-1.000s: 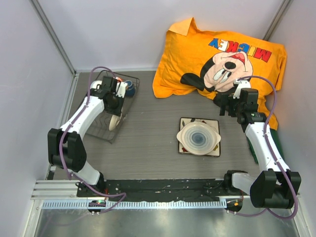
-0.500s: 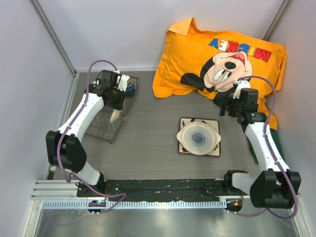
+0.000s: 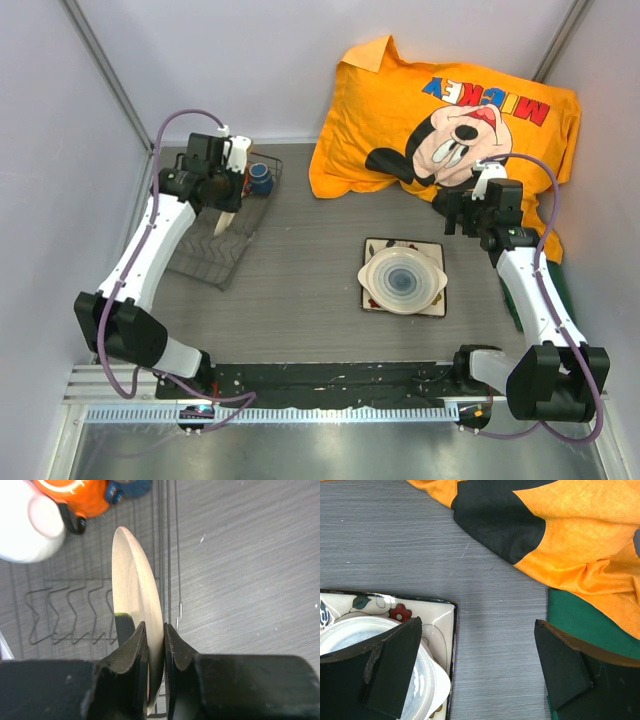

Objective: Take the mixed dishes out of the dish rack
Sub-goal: Pick up the plate from the dish rack.

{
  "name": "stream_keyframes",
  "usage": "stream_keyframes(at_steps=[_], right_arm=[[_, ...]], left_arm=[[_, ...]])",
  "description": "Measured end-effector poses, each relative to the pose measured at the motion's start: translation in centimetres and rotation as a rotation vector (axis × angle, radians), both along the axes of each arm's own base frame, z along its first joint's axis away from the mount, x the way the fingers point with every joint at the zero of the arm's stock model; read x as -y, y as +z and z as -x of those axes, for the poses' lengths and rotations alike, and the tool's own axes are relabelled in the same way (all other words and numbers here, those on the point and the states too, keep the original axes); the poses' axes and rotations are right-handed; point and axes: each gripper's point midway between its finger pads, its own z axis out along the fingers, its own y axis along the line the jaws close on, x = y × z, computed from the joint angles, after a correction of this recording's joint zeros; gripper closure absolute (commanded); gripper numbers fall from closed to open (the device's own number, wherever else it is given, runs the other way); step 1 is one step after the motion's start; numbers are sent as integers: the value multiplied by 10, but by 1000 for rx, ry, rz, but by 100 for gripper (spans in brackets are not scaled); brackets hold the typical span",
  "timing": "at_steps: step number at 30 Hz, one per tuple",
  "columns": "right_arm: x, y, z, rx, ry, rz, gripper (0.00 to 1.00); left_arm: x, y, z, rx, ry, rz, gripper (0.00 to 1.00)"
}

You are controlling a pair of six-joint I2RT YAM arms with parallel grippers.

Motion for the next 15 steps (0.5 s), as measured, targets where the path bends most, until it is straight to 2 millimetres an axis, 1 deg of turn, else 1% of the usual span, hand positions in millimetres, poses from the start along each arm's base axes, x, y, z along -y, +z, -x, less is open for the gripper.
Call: stream_keyframes(at_steps=[4,6,11,15], right_arm=[[0,-2,0,-5,0,0,2],[0,-2,0,-5,1,0,2],[0,-1,0,-5,1,0,2],[0,-2,0,-5,1,0,2]], left_arm=[[-1,26,-1,66,3,15,100],[-1,35,-1,86,2,22,100],[4,48,5,107,-19,50,100],[13,56,9,119,-60,90,100]])
